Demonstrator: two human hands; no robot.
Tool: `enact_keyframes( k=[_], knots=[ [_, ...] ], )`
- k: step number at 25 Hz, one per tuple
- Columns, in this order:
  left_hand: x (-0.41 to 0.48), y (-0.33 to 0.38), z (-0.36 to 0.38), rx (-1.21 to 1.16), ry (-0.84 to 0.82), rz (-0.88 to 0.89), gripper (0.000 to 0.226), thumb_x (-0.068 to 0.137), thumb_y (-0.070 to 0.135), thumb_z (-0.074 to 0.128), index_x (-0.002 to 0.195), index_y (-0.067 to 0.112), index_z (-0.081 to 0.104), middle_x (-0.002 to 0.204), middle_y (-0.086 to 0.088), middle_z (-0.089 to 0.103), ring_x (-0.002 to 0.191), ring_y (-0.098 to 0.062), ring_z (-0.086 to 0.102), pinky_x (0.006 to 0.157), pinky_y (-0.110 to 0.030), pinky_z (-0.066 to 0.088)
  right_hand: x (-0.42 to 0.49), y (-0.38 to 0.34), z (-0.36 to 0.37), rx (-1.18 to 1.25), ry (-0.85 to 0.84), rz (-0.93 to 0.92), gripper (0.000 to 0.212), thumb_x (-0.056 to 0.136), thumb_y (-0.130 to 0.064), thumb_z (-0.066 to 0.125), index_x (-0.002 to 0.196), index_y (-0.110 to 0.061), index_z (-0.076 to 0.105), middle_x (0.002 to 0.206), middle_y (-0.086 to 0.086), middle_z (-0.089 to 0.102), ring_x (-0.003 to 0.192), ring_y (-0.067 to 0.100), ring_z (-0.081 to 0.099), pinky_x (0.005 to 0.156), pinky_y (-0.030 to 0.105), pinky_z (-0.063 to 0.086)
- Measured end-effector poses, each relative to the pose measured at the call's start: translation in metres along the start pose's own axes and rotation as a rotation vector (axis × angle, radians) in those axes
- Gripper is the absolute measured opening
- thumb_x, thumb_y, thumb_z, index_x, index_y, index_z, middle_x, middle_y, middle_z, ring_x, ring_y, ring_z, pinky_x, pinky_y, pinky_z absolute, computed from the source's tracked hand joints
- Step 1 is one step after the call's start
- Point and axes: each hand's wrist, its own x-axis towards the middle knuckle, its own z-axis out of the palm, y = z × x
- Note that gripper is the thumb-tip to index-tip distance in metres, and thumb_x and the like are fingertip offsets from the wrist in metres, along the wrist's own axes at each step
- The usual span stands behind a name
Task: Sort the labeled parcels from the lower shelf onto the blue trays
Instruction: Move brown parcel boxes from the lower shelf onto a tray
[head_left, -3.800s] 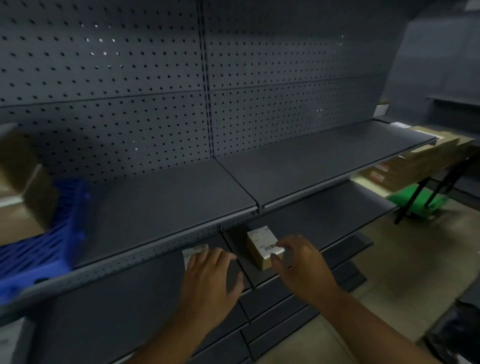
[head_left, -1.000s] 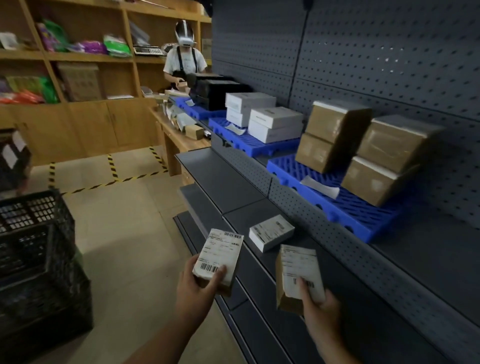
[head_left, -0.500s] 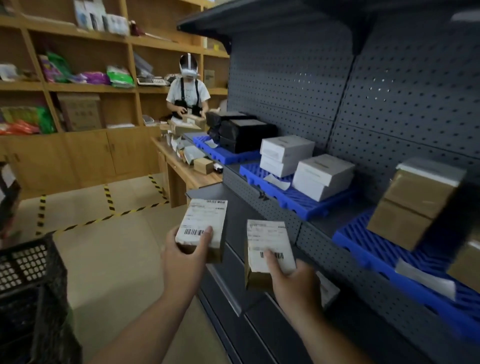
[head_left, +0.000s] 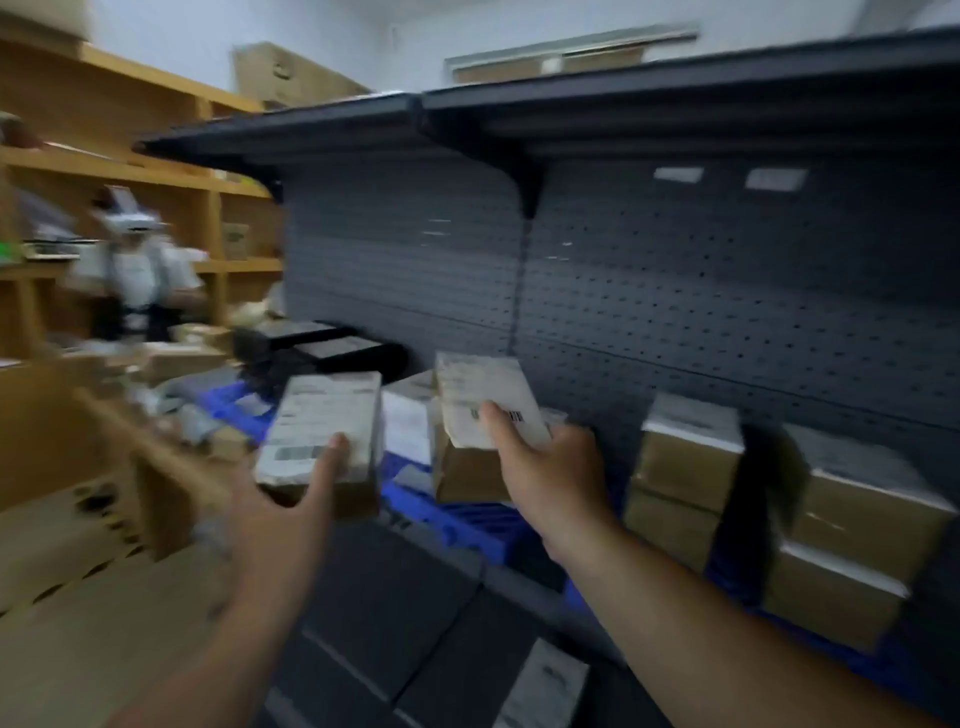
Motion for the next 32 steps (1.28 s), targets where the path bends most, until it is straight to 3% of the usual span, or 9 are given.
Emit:
enact_keyframes(
  k=[4,7,10,13,18,21,26,29,32],
  knots=[
    [0.012,0.057,0.065,-0.128,-0.289,-0.059,0.078,0.061,0.084,0.069,0.119,0.032,0.068,0.109,0.012,0.074,0.108,-0.015,0.069,0.097,-0.043,0.054,0.016,-0.051,-0.079,-0.055,0.261,-0.04,0.058,0.067,-0.075,0.072,0.073,-0.017,0.076,0.064,-0.009,0.076,0.056,0.009,0.072,0.049,0.026,0.057],
    [-0.012,0.092,0.127,-0.157,-0.521,-0.118,0.065,0.061,0.082,0.07,0.104,0.033,0.069,0.101,0.017,0.074,0.099,-0.013,0.071,0.091,-0.039,0.055,0.01,-0.067,-0.156,-0.11,0.444,0.016,0.068,0.062,-0.076,0.075,0.092,-0.015,0.069,0.086,0.003,0.074,0.073,0.022,0.074,0.066,0.04,0.065],
    [-0.045,0.115,0.181,-0.174,-0.637,-0.167,0.061,0.065,0.081,0.07,0.1,0.032,0.069,0.097,0.019,0.07,0.095,-0.013,0.069,0.088,-0.039,0.054,0.001,-0.068,-0.224,-0.086,0.518,0.113,0.063,0.069,-0.067,0.079,0.101,-0.016,0.059,0.098,0.004,0.067,0.081,0.022,0.07,0.056,0.037,0.062],
    [-0.074,0.121,0.221,-0.191,-0.679,-0.135,0.05,0.066,0.08,0.068,0.089,0.036,0.066,0.095,0.015,0.071,0.093,-0.017,0.07,0.092,-0.045,0.058,-0.003,-0.059,-0.261,-0.063,0.514,0.171,0.056,0.074,-0.06,0.08,0.102,-0.015,0.062,0.1,0.006,0.068,0.082,0.024,0.07,0.046,0.032,0.059],
    [-0.101,0.115,0.257,-0.107,-0.666,-0.165,0.081,0.063,0.085,0.064,0.117,0.025,0.066,0.106,0.004,0.072,0.097,-0.021,0.068,0.091,-0.045,0.057,0.01,-0.043,-0.288,-0.103,0.507,0.164,0.044,0.079,-0.054,0.08,0.086,-0.016,0.059,0.086,0.004,0.067,0.069,0.019,0.067,0.039,0.027,0.053],
    [-0.103,0.118,0.274,-0.11,-0.63,-0.151,0.068,0.07,0.08,0.067,0.113,0.027,0.065,0.107,0.004,0.071,0.1,-0.021,0.067,0.09,-0.041,0.055,0.022,-0.039,-0.298,-0.116,0.481,0.181,0.047,0.078,-0.057,0.079,0.091,-0.015,0.06,0.088,0.003,0.066,0.072,0.019,0.066,0.051,0.03,0.058],
    [-0.11,0.115,0.284,0.059,-0.616,-0.036,0.098,0.057,0.092,0.053,0.121,0.019,0.065,0.112,-0.005,0.07,0.112,-0.031,0.062,0.094,-0.046,0.054,0.042,-0.032,-0.297,-0.155,0.431,0.233,0.068,0.08,-0.059,0.074,0.123,-0.009,0.057,0.112,0.009,0.064,0.101,0.031,0.064,0.084,0.05,0.06],
    [-0.112,0.113,0.289,0.126,-0.623,0.005,0.104,0.053,0.094,0.049,0.12,0.017,0.066,0.114,-0.006,0.069,0.116,-0.033,0.059,0.097,-0.051,0.053,0.05,-0.029,-0.297,-0.196,0.443,0.237,0.071,0.081,-0.061,0.072,0.126,-0.007,0.058,0.117,0.012,0.065,0.102,0.033,0.065,0.085,0.051,0.059],
    [-0.112,0.111,0.29,0.132,-0.628,0.01,0.106,0.05,0.095,0.048,0.12,0.017,0.066,0.115,-0.007,0.069,0.118,-0.033,0.059,0.098,-0.052,0.052,0.059,-0.024,-0.298,-0.264,0.443,0.218,0.064,0.08,-0.063,0.071,0.109,-0.008,0.054,0.11,0.011,0.062,0.092,0.031,0.061,0.083,0.051,0.06]
  ],
)
